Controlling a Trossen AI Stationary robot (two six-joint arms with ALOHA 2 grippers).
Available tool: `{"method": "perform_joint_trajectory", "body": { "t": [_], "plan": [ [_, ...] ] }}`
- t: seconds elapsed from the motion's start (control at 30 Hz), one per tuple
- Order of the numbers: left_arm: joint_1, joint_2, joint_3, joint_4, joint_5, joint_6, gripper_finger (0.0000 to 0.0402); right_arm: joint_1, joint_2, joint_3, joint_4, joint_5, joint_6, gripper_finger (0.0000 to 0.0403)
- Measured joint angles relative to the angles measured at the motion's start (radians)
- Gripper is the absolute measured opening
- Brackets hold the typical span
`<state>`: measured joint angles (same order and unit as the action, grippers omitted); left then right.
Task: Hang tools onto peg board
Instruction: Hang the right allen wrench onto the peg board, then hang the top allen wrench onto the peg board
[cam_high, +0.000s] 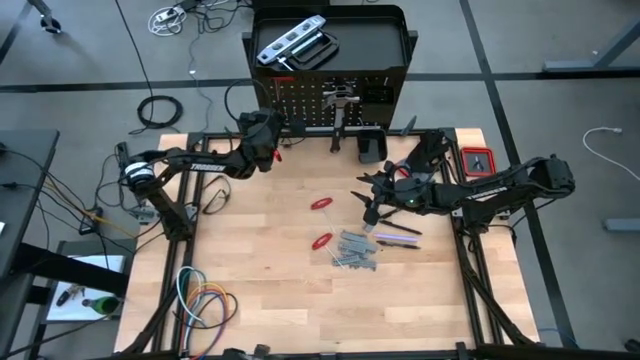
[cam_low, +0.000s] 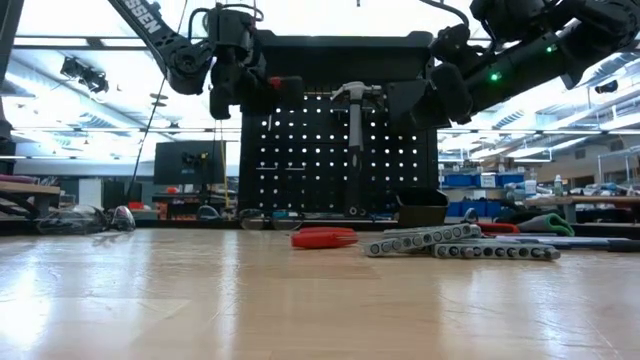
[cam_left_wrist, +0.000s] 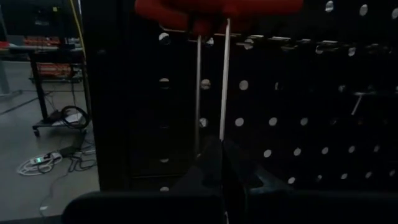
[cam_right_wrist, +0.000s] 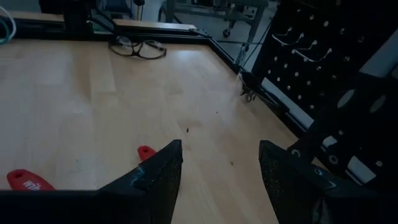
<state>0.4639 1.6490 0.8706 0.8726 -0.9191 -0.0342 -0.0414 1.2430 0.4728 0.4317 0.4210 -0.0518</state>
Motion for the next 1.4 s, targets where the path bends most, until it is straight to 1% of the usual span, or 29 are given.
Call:
{"method": "perform_joint_trajectory", "body": {
  "t": [0.13,0.27,0.33,0.47,0.57,0.83,0.97,1.23,1.4],
  "plan": [
    [0.012,0.006,0.000,-0.008,0.049,0.015,0.0000,0.000,0.000,0.000,-0.002,0.000,-0.002,0.0219],
    [0.022,0.006,0.020,-0.054,0.058,0.028,0.0000,0.000,0.000,0.000,-0.002,0.000,-0.003,0.0219],
    [0.033,0.006,0.043,-0.105,0.063,0.028,0.0000,0.000,0.000,0.000,-0.005,-0.001,-0.002,0.0219],
    [0.060,0.006,0.096,-0.227,0.109,0.027,0.0000,0.000,0.000,0.000,-0.007,-0.001,-0.001,0.0219],
    [0.070,0.006,0.122,-0.287,0.120,0.013,0.0000,0.002,0.000,0.000,-0.007,-0.001,0.000,0.0219],
    [0.066,0.005,0.127,-0.318,0.120,-0.003,0.0008,0.012,0.000,0.000,-0.007,-0.002,-0.001,0.0219],
    [0.054,0.007,0.126,-0.339,0.104,-0.003,0.0033,0.014,0.000,0.000,-0.006,-0.002,-0.001,0.0219],
    [0.047,0.008,0.125,-0.338,0.090,0.002,0.0114,0.014,0.000,0.000,-0.005,-0.002,0.000,0.0219],
    [0.023,0.008,0.125,-0.341,0.090,0.027,0.0142,0.014,0.000,0.000,-0.006,-0.002,0.000,0.0219]
  ]
}}
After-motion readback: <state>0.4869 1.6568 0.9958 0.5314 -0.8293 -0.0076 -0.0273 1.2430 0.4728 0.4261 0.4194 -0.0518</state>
